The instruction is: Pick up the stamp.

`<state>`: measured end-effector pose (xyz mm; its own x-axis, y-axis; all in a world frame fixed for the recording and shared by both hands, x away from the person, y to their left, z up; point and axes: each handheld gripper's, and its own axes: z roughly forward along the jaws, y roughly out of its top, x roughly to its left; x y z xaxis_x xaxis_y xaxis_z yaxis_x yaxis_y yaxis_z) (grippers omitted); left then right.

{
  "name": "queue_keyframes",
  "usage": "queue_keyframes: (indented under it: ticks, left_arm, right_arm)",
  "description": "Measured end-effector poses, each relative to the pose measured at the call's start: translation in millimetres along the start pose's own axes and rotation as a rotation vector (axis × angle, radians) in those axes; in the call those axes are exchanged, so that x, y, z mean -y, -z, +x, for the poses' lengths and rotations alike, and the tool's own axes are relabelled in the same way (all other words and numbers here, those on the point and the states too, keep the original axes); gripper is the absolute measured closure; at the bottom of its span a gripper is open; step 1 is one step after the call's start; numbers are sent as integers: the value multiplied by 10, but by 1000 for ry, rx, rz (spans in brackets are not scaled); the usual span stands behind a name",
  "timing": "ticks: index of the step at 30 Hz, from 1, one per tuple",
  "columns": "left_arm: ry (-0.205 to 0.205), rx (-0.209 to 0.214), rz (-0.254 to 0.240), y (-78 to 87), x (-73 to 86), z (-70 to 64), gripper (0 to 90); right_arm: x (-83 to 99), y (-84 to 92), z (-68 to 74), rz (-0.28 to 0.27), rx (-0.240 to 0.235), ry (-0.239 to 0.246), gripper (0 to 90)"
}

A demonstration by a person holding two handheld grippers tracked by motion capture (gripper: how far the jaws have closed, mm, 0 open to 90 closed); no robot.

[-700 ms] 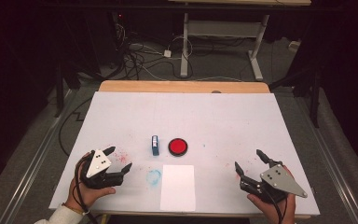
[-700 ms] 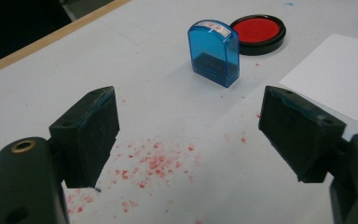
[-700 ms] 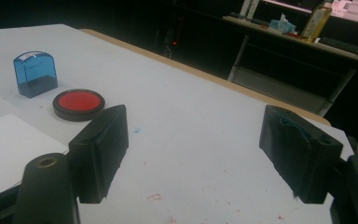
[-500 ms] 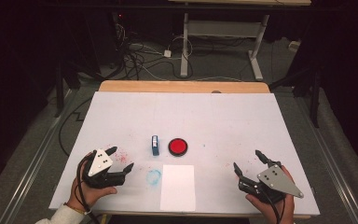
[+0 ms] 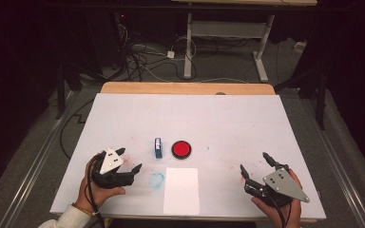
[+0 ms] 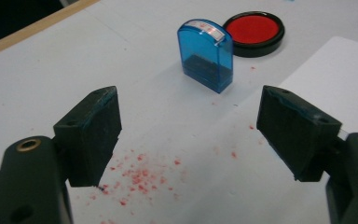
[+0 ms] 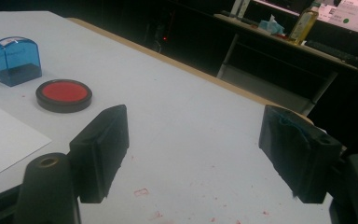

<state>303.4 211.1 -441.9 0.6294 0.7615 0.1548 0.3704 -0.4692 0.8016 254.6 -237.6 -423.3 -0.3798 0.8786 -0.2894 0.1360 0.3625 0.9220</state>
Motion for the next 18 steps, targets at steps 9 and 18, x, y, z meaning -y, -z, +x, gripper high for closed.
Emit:
queue_keyframes:
  ticks: [9,18]
  left_arm:
    - [55,15,-3,-172,-208,-55,219]
    - [104,2,6,-372,-387,-97,219]
  right_arm:
    - [10,-25,26,10,-1,11,248]
    - [18,-45,43,18,2,32,248]
